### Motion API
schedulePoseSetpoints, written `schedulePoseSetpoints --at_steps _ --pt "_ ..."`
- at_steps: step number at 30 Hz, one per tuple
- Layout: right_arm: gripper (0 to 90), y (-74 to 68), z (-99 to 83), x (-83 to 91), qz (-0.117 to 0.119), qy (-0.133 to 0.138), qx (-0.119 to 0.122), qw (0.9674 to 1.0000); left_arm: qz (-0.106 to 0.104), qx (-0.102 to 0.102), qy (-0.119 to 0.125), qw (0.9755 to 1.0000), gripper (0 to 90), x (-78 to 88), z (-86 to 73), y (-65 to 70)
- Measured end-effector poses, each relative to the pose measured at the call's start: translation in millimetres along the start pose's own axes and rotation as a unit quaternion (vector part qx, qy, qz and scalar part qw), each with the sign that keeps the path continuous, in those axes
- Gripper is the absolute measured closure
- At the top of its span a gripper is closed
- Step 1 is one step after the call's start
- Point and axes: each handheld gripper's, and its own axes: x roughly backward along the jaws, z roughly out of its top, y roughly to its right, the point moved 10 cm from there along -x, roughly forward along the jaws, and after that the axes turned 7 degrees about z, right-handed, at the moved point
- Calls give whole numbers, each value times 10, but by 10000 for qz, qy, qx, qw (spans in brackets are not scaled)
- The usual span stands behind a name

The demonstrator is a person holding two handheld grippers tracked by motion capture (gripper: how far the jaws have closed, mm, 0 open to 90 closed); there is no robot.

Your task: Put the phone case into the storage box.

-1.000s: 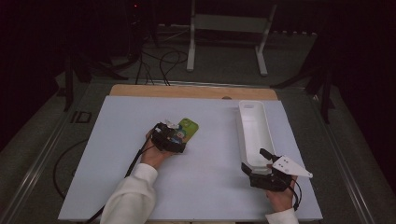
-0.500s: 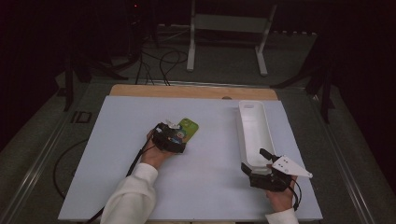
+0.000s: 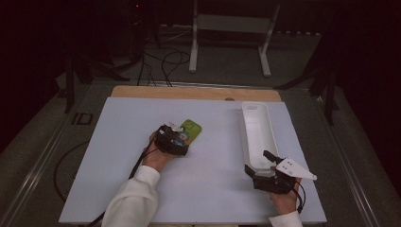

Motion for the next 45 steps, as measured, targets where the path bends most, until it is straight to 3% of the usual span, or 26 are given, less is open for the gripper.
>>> schedulePoseSetpoints --at_steps 22,45 --pt "87 3 7 2 25 19 -19 10000 129 -53 373 9992 164 215 145 -28" --pt "80 1 30 13 -10 33 -30 10000 173 -140 772 9968 164 476 323 -19"
